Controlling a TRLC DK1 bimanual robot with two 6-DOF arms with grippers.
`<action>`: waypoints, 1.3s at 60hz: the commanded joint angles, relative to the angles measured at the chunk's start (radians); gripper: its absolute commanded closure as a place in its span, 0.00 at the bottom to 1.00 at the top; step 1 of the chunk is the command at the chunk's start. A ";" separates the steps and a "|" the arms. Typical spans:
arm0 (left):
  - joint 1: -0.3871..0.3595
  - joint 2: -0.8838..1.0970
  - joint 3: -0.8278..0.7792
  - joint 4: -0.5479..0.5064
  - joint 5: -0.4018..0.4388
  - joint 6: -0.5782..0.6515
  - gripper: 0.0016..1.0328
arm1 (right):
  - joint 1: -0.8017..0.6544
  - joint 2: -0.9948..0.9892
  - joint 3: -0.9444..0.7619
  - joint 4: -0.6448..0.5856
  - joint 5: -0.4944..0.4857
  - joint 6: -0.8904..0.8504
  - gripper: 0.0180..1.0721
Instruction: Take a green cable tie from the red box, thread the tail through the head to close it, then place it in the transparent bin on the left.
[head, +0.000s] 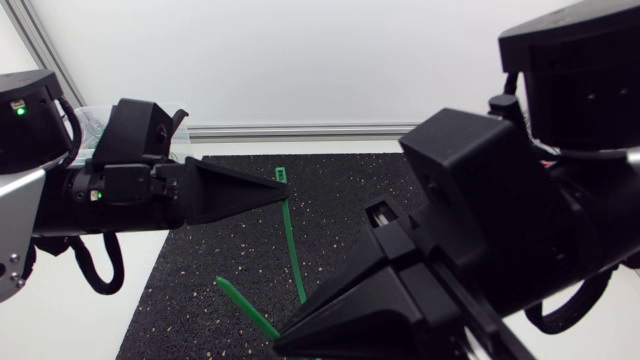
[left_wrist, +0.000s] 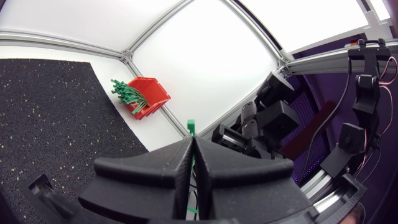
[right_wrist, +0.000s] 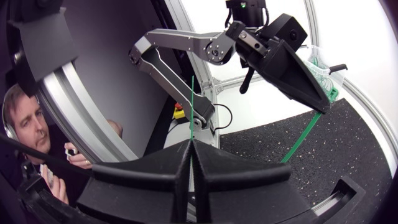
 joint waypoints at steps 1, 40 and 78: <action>-0.037 -0.053 -0.045 0.030 -0.020 -0.081 0.96 | -0.013 -0.003 0.026 0.003 -0.045 0.114 0.95; -0.206 -0.248 -0.086 0.027 -0.224 -0.159 0.96 | -0.058 -0.006 0.093 0.181 -0.128 0.907 0.95; -0.257 -0.210 -0.074 0.041 -0.350 -0.036 0.96 | -0.173 0.058 0.190 -0.003 -0.226 1.106 0.95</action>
